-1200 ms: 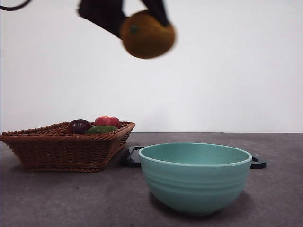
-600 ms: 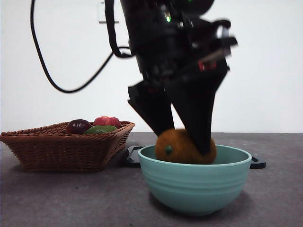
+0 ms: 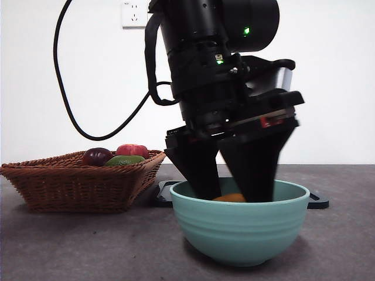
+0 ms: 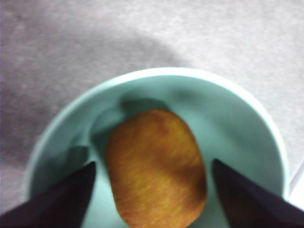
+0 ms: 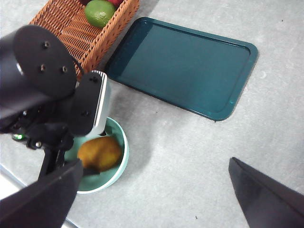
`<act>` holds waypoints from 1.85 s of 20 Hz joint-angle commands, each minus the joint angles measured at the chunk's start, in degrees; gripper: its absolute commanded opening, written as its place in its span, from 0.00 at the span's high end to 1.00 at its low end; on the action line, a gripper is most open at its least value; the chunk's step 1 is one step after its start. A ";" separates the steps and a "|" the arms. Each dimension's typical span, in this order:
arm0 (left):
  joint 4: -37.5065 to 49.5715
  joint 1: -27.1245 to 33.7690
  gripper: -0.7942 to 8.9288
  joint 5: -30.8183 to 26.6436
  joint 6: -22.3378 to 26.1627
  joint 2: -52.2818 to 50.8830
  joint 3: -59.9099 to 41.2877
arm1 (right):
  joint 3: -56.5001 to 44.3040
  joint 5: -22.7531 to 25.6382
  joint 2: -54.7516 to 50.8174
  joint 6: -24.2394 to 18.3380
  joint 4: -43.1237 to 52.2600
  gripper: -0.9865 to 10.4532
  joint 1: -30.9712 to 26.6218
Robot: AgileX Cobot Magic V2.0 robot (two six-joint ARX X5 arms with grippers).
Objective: Pick up the wifruite, put it on the bowl, pick up the plate, put it on desk
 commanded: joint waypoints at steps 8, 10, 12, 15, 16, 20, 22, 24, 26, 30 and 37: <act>-1.57 0.52 0.47 0.07 0.20 -5.31 5.40 | 1.09 0.00 0.22 0.61 0.70 0.48 0.22; -0.66 2.08 0.47 0.07 -0.90 -9.70 6.25 | 1.07 0.00 0.22 0.61 0.66 0.48 0.22; 0.50 4.68 0.47 0.09 -1.60 -14.84 6.23 | 1.07 0.00 0.22 0.61 0.66 0.48 0.22; 1.70 11.15 0.47 0.11 -3.78 -22.93 6.23 | 1.09 0.00 0.24 0.61 0.68 0.48 0.22; 1.51 13.46 0.47 0.15 -4.28 -25.14 6.23 | 1.09 0.00 0.24 0.61 0.68 0.48 0.22; 0.90 24.46 0.47 7.72 -4.33 -33.44 4.09 | 1.07 0.00 0.24 0.61 0.70 0.48 0.22; 0.83 29.46 0.47 10.08 -4.24 -37.75 -0.74 | 1.09 0.00 0.28 0.61 0.74 0.48 0.22; 1.11 32.46 0.47 14.16 -4.22 -41.94 -7.45 | 1.07 0.00 0.28 0.61 0.79 0.48 0.22; 1.79 33.51 0.47 18.58 -4.24 -46.56 -14.86 | 1.07 0.00 0.28 0.61 0.87 0.48 0.22; -0.15 32.22 0.47 27.41 -4.22 -54.05 -26.12 | 1.07 -0.02 0.28 0.63 0.79 0.48 0.22; -2.99 30.12 0.47 29.35 -3.37 -57.83 -27.91 | 1.07 -2.25 0.92 1.79 -1.40 0.48 0.26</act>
